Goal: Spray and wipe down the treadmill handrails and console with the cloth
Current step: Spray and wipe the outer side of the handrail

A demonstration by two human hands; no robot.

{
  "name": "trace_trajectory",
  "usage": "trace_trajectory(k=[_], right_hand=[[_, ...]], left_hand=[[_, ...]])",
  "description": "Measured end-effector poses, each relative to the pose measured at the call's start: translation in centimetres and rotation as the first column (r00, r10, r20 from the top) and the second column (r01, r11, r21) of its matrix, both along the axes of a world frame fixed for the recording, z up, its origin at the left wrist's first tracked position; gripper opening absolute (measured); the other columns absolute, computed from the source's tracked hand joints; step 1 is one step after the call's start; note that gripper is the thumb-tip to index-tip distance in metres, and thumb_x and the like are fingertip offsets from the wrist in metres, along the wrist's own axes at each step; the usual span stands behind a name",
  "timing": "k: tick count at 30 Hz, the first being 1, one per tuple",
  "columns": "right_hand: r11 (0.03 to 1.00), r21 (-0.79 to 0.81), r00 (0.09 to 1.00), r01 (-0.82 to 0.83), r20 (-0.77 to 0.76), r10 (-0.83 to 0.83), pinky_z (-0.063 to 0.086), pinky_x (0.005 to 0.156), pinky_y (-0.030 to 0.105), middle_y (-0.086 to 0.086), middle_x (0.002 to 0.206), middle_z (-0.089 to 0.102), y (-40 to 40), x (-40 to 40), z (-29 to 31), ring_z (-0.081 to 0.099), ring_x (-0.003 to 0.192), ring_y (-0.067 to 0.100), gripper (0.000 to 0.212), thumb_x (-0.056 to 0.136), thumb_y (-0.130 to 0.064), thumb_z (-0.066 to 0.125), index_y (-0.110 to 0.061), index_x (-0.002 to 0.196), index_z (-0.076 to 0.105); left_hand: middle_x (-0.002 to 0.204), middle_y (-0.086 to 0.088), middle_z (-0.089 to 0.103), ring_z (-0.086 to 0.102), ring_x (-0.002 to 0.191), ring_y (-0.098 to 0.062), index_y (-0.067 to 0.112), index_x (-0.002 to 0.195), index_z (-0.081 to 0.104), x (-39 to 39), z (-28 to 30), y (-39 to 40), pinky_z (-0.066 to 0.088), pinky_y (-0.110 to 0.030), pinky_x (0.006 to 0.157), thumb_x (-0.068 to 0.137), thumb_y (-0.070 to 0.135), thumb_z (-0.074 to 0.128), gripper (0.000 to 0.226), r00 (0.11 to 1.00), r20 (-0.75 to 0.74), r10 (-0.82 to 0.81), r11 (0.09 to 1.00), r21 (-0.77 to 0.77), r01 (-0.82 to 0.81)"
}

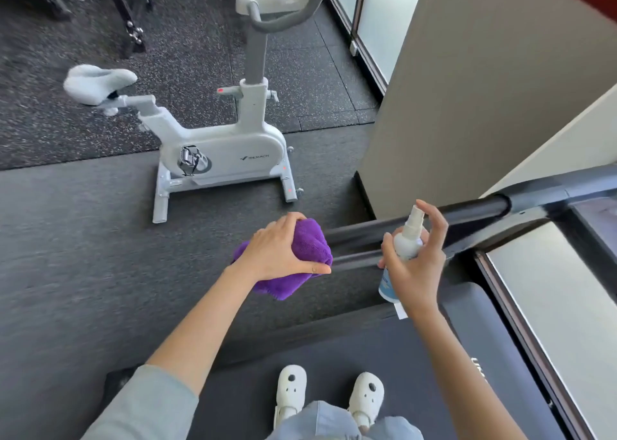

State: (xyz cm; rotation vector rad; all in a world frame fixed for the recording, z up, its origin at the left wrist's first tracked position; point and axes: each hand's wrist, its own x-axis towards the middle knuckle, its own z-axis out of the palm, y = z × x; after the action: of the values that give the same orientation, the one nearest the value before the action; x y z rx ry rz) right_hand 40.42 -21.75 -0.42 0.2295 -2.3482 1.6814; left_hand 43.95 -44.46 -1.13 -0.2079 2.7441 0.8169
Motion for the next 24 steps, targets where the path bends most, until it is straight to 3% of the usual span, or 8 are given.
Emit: trace_trajectory(k=[4,6,10,13,18,20,24], right_hand=[[0.999,0.0,0.999,0.04,0.019,-0.04,0.054,0.065,0.056,0.015,0.084,0.058,0.7,-0.1,0.2,0.06,0.059,0.038,0.057,0.084,-0.007,0.064,-0.036,0.128,0.04],[0.998,-0.011,0.998,0.056,0.022,-0.055,0.056,0.062,0.051,0.015,0.082,0.059,1.3,0.0,0.3,0.06,0.055,0.036,0.058,0.086,-0.001,0.064,-0.034,0.128,0.04],[0.995,-0.037,0.996,0.094,-0.003,-0.095,0.055,0.054,0.033,0.011,0.072,0.059,2.5,0.0,0.4,0.06,0.046,0.025,0.058,0.087,0.008,0.063,-0.025,0.129,0.04],[0.991,-0.044,0.992,0.127,-0.008,-0.128,0.052,0.052,0.024,0.007,0.072,0.059,3.0,-0.2,0.2,0.059,0.045,0.025,0.058,0.086,0.009,0.063,-0.024,0.129,0.041],[0.992,0.003,0.992,0.123,-0.015,-0.123,0.055,0.06,0.05,0.013,0.08,0.059,2.8,-0.9,0.1,0.061,0.057,0.039,0.061,0.084,-0.005,0.065,-0.042,0.126,0.041],[0.992,0.001,0.992,0.126,-0.031,-0.126,0.053,0.059,0.054,0.014,0.084,0.06,2.7,-1.3,0.3,0.061,0.059,0.039,0.061,0.082,-0.01,0.064,-0.047,0.124,0.04],[0.995,-0.003,0.993,0.104,-0.048,-0.104,0.053,0.057,0.054,0.017,0.079,0.059,2.9,-2.4,0.6,0.061,0.057,0.042,0.059,0.084,0.0,0.064,-0.031,0.128,0.041]], left_hand=[[0.149,0.004,0.036,0.032,0.137,-0.021,0.033,0.149,0.024,-0.6,-0.1,-1.5,0.027,-0.047,0.112,0.044,0.101,0.033,0.125,0.989,0.113,-0.093,0.986,0.146,0.076],[0.146,0.005,0.041,0.037,0.134,-0.021,0.037,0.147,0.027,-0.4,-0.5,-1.5,0.029,-0.045,0.111,0.049,0.097,0.034,0.115,0.993,0.091,-0.075,0.986,0.153,0.06],[0.117,0.014,0.061,0.059,0.107,-0.016,0.04,0.124,0.049,-0.3,-1.5,1.3,0.043,-0.034,0.087,0.052,0.093,0.037,0.09,0.98,-0.176,0.096,0.989,-0.097,-0.114],[0.109,0.009,0.066,0.063,0.1,-0.02,0.032,0.118,0.055,-1.2,-1.3,3.2,0.045,-0.034,0.082,0.062,0.091,0.04,0.083,0.949,-0.271,0.163,0.953,-0.205,-0.222],[0.103,-0.005,0.066,0.063,0.094,-0.028,0.016,0.107,0.056,-6.2,-0.9,10.2,0.044,-0.037,0.077,0.074,0.086,0.04,0.08,0.97,-0.244,-0.014,0.914,-0.396,-0.087],[0.097,-0.007,0.067,0.064,0.087,-0.029,0.014,0.101,0.056,-7.6,-0.8,12.2,0.044,-0.037,0.072,0.074,0.087,0.036,0.08,0.966,-0.245,-0.077,0.914,-0.405,-0.03],[0.084,-0.006,0.066,0.065,0.075,-0.028,0.014,0.097,0.058,-6.2,-1.6,9.8,0.044,-0.035,0.063,0.063,0.092,0.019,0.093,0.949,-0.291,-0.124,0.918,-0.397,-0.002]])
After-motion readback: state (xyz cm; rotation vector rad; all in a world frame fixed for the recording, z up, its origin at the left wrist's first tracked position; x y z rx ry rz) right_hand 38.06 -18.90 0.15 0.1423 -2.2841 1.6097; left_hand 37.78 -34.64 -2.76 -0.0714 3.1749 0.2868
